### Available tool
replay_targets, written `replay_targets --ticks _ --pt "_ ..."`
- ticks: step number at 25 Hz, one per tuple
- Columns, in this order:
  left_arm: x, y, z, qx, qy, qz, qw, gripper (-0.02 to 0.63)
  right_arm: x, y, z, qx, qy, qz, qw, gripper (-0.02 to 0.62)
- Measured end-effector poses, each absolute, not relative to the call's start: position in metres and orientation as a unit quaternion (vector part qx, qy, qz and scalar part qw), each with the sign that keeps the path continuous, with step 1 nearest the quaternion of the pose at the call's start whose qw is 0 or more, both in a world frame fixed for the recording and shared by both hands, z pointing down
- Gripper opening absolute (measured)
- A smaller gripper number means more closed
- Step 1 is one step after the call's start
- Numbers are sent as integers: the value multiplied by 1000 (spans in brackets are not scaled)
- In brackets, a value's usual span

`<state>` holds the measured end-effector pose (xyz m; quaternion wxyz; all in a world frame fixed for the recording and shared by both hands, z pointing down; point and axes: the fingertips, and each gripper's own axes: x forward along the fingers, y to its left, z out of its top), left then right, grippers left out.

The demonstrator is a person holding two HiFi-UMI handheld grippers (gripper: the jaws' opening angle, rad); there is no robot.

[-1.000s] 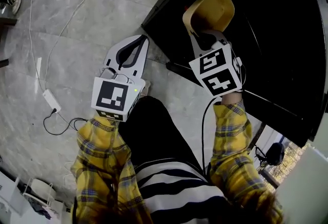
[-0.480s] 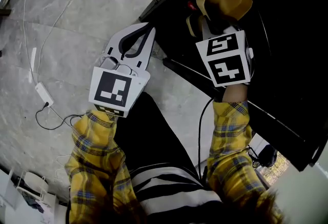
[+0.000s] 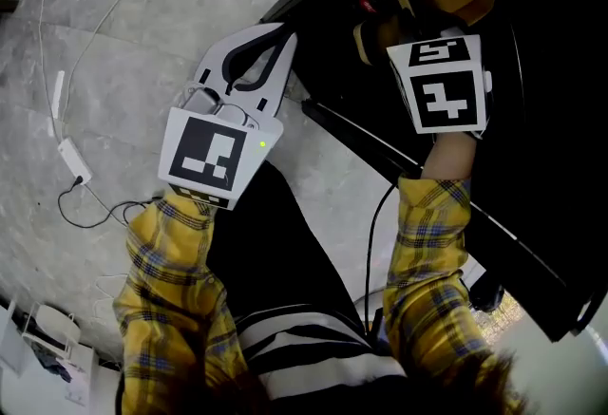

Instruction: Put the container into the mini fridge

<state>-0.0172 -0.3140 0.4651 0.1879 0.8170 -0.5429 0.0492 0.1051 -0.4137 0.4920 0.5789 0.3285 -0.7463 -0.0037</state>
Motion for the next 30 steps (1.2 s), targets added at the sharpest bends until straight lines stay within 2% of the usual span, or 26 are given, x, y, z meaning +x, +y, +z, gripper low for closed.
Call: replay_targets --ticks 17,22,30 --pt "-26 -316 465 808 -556 32 195 18 105 -429 487 380 -754 -53 534 32" --pt "-29 -314 465 807 -559 32 190 18 104 -432 483 406 -751 -67 516 94" --pt "-41 -305 452 801 -569 25 183 18 102 -432 463 446 -752 -88 477 118"
